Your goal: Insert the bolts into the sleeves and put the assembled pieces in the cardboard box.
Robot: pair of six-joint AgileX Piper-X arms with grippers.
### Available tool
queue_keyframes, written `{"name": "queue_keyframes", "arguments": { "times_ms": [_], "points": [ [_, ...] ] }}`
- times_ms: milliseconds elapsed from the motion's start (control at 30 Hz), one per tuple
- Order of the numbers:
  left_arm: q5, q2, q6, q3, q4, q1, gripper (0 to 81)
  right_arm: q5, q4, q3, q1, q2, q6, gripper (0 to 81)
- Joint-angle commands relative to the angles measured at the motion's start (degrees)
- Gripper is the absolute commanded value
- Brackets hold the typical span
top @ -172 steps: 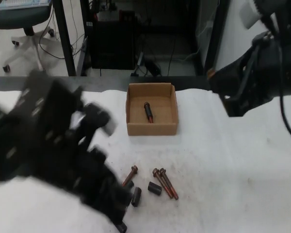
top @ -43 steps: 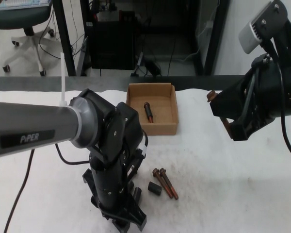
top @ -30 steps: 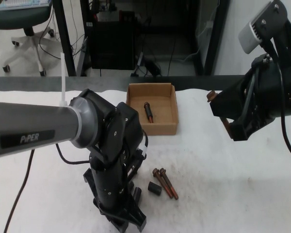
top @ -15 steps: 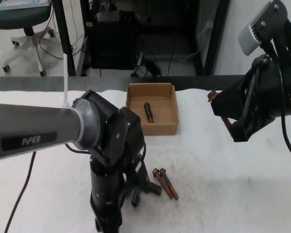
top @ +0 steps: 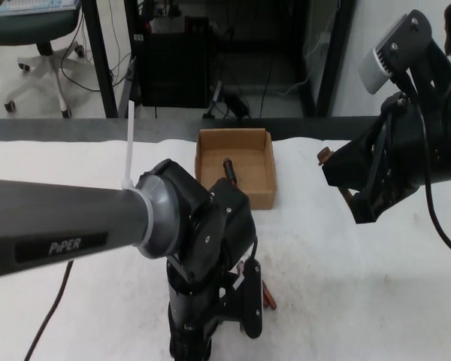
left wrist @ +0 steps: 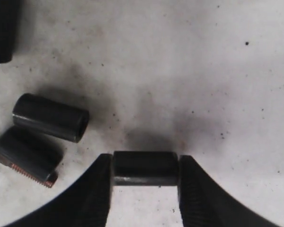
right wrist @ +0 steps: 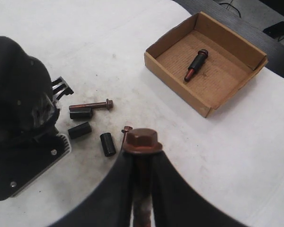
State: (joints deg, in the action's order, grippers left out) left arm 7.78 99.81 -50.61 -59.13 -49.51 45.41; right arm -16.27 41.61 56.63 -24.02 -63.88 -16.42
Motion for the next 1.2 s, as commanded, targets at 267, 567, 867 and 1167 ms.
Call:
{"name": "queue_keyframes", "arguments": {
  "times_ms": [267, 567, 867, 1167],
  "points": [
    [-7.29, -0.70, 8.84, -0.44, -0.29, 0.22, 10.2, 0.05, -0.30, 0.21, 0.19, 0.07, -0.32, 0.8],
    [-6.54, -0.70, 12.46, -0.44, -1.97, 0.22, 37.4, 0.05, -0.30, 0.21, 0.19, 0.07, -0.32, 0.8],
    [-5.74, -0.70, 17.29, -0.44, -4.06, 0.22, 37.4, -0.17, -0.30, 0.21, 0.19, 0.09, -0.32, 0.8],
    [-8.75, -0.83, 17.58, -0.44, -4.09, 0.22, 54.2, -0.14, -0.30, 0.21, 0.19, 0.09, -0.09, 0.8]
  ]
}}
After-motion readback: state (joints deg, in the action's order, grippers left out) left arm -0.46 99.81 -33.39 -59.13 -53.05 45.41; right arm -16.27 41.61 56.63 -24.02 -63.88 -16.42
